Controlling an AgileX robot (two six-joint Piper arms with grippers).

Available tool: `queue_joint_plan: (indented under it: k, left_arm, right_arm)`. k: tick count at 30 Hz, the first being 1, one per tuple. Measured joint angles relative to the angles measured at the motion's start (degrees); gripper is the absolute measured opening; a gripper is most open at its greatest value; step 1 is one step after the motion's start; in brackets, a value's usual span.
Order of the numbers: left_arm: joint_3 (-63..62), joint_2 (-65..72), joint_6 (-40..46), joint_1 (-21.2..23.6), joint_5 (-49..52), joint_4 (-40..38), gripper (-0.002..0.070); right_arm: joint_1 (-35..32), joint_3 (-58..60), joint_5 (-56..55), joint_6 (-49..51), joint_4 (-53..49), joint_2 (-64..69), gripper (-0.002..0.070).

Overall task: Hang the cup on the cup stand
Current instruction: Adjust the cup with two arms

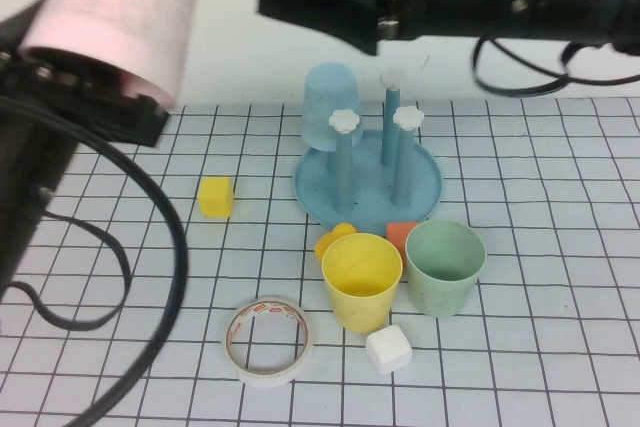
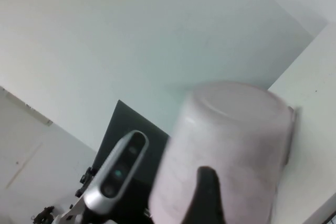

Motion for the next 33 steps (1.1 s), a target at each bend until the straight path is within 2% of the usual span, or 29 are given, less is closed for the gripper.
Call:
queue_joint_plan:
  k: [4, 9, 20, 28, 33]
  left_arm:
    - [-0.1, -1.3, 0.7, 0.1, -0.2, -0.8, 0.0046]
    - [-0.1, -1.3, 0.4, 0.1, 0.3, 2.3, 0.0046]
    - [-0.1, -1.3, 0.3, 0.1, 0.4, 4.0, 0.0043]
    - [-0.1, -0.6, 0.3, 0.1, 1.1, 5.2, 0.0042]
    - [-0.2, 1.2, -0.2, 0.1, 0.7, 5.8, 0.0042]
  right_arm:
    - [-2.1, 0.0, 3.4, 0.0, -0.5, 0.0, 0.0534]
    - [-1.5, 0.0, 4.4, 0.0, -0.6, 0.0, 0.0531]
    - [2.6, 0.0, -1.0, -0.4, 1.2, 0.0, 0.0533]
    - [6.0, 0.0, -6.3, -3.0, 1.3, 0.0, 0.0612]
    - [6.9, 0.0, -8.3, -3.4, 2.0, 1.3, 0.0627]
